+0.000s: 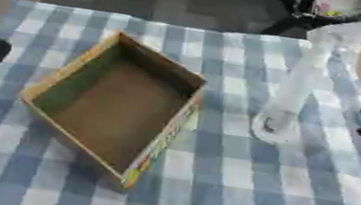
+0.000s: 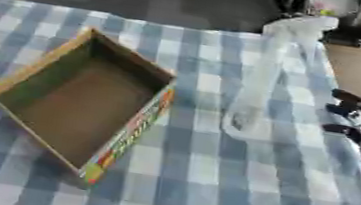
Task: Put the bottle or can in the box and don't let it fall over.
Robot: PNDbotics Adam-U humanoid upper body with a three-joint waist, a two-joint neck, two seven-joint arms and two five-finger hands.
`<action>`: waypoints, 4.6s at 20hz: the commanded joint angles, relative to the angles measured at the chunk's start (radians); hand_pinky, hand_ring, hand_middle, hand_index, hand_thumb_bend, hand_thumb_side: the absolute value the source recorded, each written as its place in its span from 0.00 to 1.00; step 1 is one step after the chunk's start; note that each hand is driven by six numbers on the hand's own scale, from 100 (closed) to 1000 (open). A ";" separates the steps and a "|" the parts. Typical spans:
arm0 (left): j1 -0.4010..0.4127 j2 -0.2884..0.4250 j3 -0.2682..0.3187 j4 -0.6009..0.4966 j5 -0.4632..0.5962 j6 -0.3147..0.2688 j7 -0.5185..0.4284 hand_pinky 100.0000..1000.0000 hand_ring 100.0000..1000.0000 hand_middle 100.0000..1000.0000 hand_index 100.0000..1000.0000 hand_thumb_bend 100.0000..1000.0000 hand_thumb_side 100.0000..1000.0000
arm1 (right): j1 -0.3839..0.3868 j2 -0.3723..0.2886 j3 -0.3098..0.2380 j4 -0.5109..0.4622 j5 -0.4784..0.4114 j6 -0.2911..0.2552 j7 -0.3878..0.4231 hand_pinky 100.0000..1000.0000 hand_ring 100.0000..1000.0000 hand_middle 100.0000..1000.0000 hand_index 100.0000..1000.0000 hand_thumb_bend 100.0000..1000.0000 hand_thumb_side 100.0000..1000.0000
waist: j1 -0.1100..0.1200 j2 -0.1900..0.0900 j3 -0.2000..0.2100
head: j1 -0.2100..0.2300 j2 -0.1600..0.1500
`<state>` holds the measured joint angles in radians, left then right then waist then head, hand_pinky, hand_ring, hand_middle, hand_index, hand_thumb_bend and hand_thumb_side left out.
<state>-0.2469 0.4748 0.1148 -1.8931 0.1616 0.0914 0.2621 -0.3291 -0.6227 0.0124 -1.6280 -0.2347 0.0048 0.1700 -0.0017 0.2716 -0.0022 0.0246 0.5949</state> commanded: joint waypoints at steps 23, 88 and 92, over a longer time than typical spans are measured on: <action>-0.005 0.019 0.006 -0.011 -0.001 0.001 -0.001 1.00 0.52 0.71 0.85 0.75 0.22 | -0.052 0.003 -0.008 0.005 -0.014 0.025 0.117 0.83 1.00 1.00 0.94 0.00 0.00 | 0.001 -0.021 -0.002 | 0.005 -0.013; -0.012 0.017 0.003 -0.014 0.000 0.002 -0.009 1.00 0.51 0.70 0.85 0.74 0.22 | -0.200 0.052 0.029 0.029 -0.055 0.058 0.106 0.86 1.00 1.00 0.96 0.00 0.26 | -0.014 0.014 0.033 | -0.017 -0.064; -0.015 0.016 0.003 -0.015 0.001 0.002 -0.010 1.00 0.51 0.70 0.85 0.73 0.22 | -0.208 0.051 0.029 0.032 -0.059 0.046 0.113 0.86 1.00 1.00 0.96 0.00 0.27 | -0.014 0.019 0.038 | -0.022 -0.072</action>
<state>-0.2516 0.4741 0.1144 -1.8927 0.1616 0.0953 0.2555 -0.5208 -0.5502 0.0498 -1.5875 -0.2868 0.0573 0.2826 -0.0173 0.3031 0.0357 0.0057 0.5386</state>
